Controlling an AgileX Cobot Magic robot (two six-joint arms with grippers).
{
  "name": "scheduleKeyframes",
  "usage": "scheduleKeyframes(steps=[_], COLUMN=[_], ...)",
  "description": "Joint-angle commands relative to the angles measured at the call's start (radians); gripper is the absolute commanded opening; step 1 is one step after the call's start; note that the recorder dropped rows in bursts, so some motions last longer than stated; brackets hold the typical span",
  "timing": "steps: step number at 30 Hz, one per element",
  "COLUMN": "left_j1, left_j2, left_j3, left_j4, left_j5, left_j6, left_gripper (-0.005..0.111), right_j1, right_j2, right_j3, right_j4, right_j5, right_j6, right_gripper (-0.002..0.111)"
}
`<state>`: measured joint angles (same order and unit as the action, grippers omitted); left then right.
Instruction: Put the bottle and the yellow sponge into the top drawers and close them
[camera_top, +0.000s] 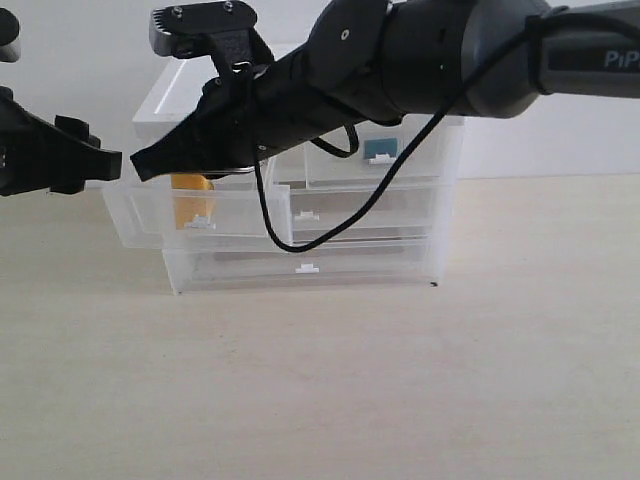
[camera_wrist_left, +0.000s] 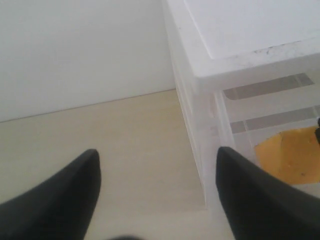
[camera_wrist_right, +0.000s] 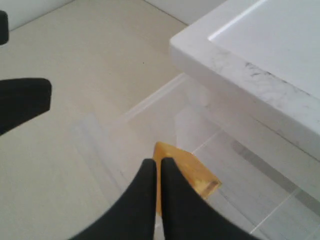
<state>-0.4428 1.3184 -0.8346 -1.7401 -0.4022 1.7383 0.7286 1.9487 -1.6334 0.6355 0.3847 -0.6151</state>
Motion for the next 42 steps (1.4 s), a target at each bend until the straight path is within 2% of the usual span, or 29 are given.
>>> scheduleKeyframes(steps=[1,4,7,11,13,15,19,21,26,35,42], left_j1=[0.003,0.003,0.003,0.003,0.003,0.003,0.003,0.003,0.003,0.003,0.003], left_j2=[-0.004,-0.004,-0.004,-0.003,-0.003,-0.003,-0.003,-0.003,-0.003,-0.003,-0.003], left_j3=[0.002,0.002,0.002,0.002,0.002,0.002,0.002,0.002,0.002,0.002,0.002], left_j4=[-0.004,-0.004,-0.004,-0.004,-0.004,-0.004,-0.004,-0.004,-0.004,-0.004,-0.004], left_j5=[0.009,0.012,0.036,0.133,0.131,0.1,0.049,0.047,-0.014,-0.034,-0.045], left_j6=[0.003,0.006,0.006,0.008,0.008,0.014,0.019,0.019,0.031,0.041,0.049], left_gripper=[0.061,0.061,0.061,0.061,0.061,0.061,0.061,0.061,0.061,0.061,0.061], right_j1=[-0.011,-0.029,-0.044,-0.033,-0.031,-0.031,-0.031,-0.031,-0.028,0.036,0.037], right_j2=[-0.032,-0.041,-0.043,-0.043,-0.043,-0.043,-0.041,-0.041,-0.041,0.018,0.034], right_j3=[-0.008,-0.008,-0.006,-0.006,-0.006,-0.006,-0.006,-0.006,-0.006,-0.039,-0.041], right_j4=[-0.135,-0.269,-0.266,-0.263,-0.253,-0.252,-0.221,-0.197,-0.167,-0.171,-0.2], right_j5=[0.01,0.016,0.041,0.039,0.032,0.031,0.017,0.013,0.012,-0.04,-0.061], right_j6=[0.131,0.27,0.293,0.281,0.285,0.291,0.303,0.303,0.299,0.302,0.302], right_gripper=[0.0,0.0,0.0,0.0,0.0,0.007,0.036,0.044,0.045,0.045,0.045])
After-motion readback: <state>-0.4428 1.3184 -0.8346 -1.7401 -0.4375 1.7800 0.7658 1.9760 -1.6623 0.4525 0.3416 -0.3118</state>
